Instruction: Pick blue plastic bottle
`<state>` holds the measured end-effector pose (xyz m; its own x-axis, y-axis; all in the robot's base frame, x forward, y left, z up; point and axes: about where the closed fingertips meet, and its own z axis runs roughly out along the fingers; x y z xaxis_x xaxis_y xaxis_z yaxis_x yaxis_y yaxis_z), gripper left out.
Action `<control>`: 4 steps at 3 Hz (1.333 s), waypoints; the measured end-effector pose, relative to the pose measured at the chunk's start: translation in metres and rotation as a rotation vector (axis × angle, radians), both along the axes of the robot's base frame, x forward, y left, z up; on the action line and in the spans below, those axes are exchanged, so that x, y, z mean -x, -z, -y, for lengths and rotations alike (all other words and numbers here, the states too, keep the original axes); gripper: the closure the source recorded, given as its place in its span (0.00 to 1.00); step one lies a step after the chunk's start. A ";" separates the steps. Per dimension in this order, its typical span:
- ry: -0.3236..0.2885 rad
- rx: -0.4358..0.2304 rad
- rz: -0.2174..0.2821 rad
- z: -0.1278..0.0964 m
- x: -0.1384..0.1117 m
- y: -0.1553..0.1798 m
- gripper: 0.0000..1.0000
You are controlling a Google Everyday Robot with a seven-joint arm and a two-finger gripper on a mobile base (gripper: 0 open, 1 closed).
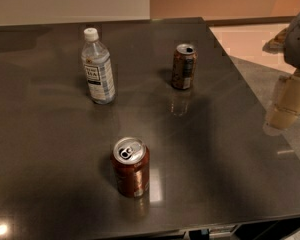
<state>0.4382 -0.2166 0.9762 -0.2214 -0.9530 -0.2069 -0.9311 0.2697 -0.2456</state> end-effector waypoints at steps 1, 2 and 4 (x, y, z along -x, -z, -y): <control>-0.002 -0.011 0.015 -0.006 -0.007 -0.003 0.00; -0.026 -0.048 0.040 -0.031 -0.026 -0.008 0.00; -0.093 -0.205 0.047 -0.117 -0.084 -0.014 0.00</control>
Offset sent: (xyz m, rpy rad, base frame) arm 0.0539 0.0652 0.0115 0.1019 -0.0594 0.0605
